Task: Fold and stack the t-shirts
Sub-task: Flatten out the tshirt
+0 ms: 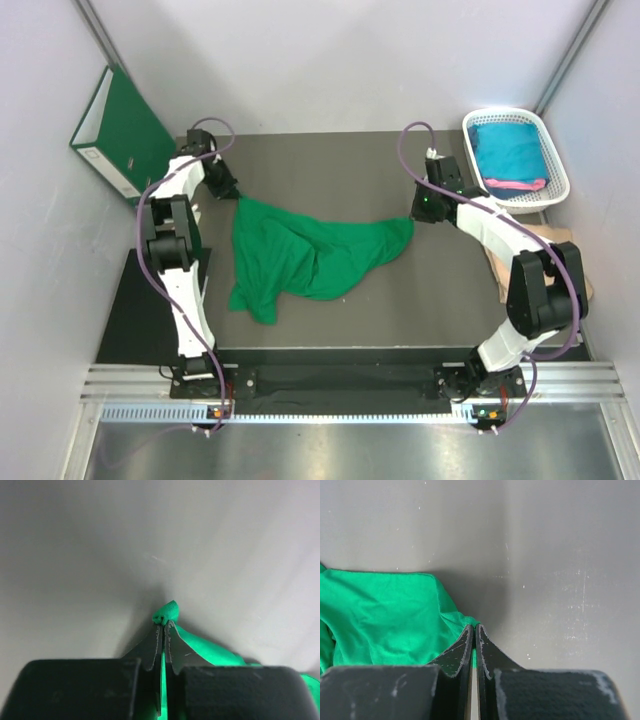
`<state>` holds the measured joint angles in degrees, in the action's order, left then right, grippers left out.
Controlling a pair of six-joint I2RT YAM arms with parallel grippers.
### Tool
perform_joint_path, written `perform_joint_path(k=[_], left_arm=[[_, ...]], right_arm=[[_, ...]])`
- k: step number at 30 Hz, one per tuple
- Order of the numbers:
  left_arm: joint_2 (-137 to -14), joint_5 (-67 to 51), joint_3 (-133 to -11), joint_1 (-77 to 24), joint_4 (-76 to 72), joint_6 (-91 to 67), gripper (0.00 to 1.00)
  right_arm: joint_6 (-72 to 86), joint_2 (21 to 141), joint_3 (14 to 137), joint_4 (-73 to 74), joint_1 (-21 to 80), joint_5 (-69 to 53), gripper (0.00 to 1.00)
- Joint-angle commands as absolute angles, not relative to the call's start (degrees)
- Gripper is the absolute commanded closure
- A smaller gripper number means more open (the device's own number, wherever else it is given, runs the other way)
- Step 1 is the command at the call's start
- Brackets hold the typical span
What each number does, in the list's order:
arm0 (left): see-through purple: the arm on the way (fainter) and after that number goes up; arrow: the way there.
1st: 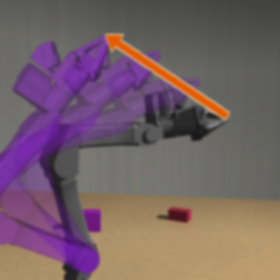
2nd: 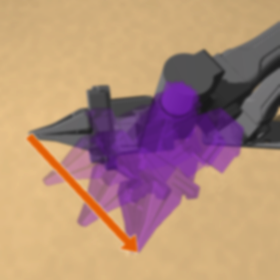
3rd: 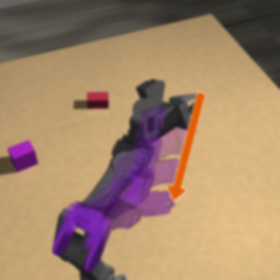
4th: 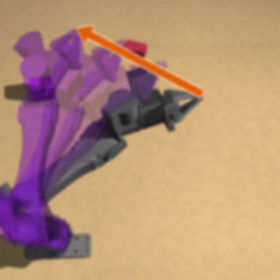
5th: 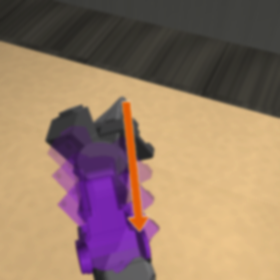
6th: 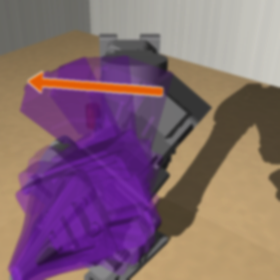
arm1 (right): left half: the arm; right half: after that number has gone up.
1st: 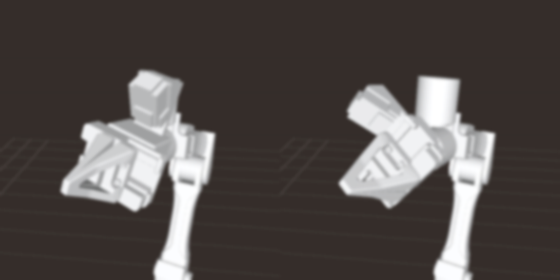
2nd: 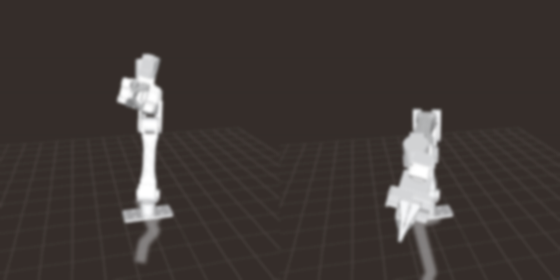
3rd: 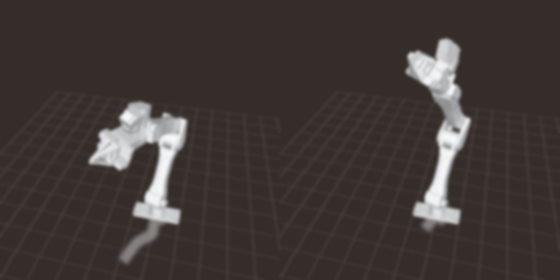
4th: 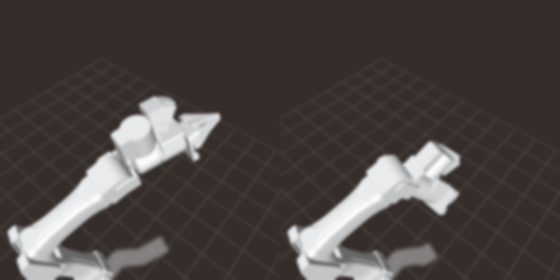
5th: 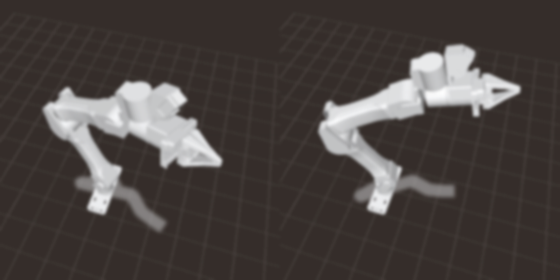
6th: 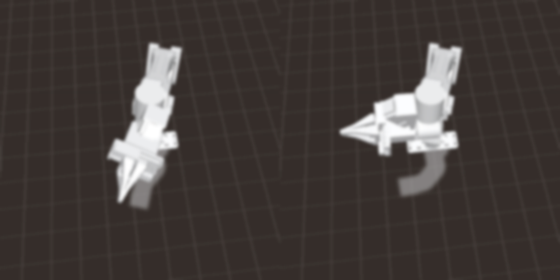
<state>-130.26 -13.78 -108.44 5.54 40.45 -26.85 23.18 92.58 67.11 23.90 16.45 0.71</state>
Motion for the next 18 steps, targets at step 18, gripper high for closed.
perform_joint_path(k=[18], left_arm=[[-84.21,-22.07,-60.82,1.5,55.27,-26.02,0.98]], right_arm=[[24.26,91.14,64.86,22.41,16.61,0.27,1.0]])
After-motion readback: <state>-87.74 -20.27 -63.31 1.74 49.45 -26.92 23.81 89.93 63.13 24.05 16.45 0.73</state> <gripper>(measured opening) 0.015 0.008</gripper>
